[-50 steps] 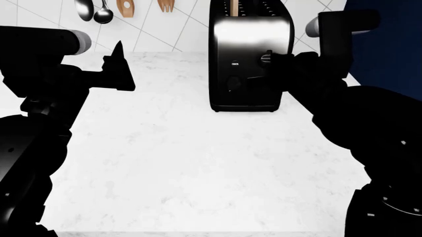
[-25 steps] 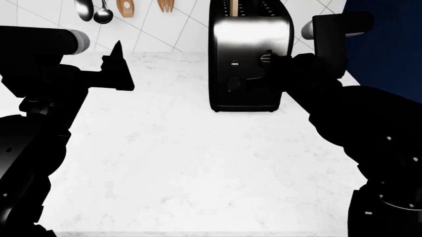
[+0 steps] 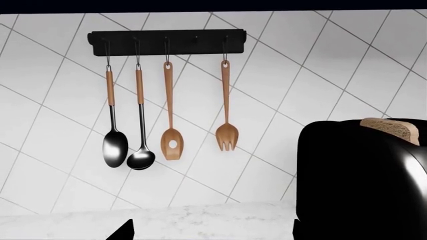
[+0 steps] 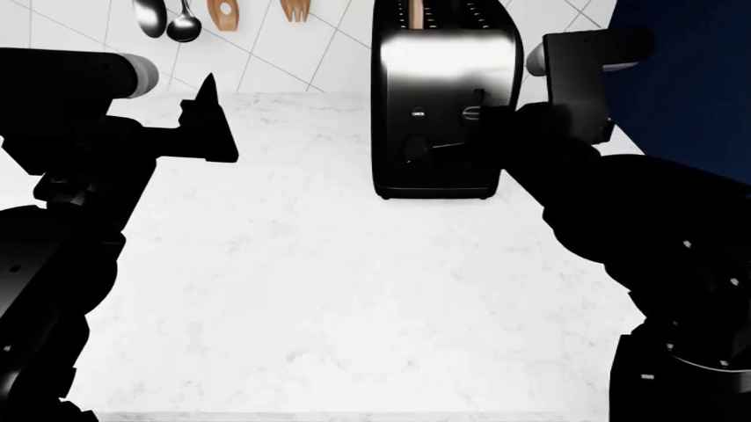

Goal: Push down the lever of the toaster to turn it on.

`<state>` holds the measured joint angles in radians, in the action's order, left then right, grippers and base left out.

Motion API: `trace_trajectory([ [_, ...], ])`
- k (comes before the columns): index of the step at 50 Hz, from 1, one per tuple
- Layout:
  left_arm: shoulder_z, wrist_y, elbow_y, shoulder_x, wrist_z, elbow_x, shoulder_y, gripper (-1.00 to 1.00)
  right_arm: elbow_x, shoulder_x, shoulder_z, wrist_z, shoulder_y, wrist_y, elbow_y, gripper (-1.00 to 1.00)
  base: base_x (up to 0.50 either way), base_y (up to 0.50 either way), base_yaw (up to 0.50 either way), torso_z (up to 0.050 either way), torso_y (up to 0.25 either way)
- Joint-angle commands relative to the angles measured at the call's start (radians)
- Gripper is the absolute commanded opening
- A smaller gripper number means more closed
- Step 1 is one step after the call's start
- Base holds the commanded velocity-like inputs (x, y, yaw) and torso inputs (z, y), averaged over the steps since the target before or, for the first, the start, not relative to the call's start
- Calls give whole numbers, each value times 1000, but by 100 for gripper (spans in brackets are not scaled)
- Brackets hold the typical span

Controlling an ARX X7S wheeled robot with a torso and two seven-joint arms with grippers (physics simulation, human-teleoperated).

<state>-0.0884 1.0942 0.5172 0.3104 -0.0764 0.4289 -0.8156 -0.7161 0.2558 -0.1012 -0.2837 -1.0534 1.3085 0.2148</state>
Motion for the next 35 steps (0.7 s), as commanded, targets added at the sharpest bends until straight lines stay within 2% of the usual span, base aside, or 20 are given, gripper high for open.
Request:
trace_trajectory([
  [1,0,-1,-4,1,-4,4,-2,100,49,-45,39,-112,13,130,-154,-100,0,0,0,0,0],
  [8,-1,-2,-5,2,-7,7,-2,100,34,-66,70,-165,0,206,-167,-100,9,1,5,0,0],
  [35,-5,-2,0,9,-16,20,3,100,23,-87,82,-292,-1,216,-278,-100,5,0,1,0,0],
])
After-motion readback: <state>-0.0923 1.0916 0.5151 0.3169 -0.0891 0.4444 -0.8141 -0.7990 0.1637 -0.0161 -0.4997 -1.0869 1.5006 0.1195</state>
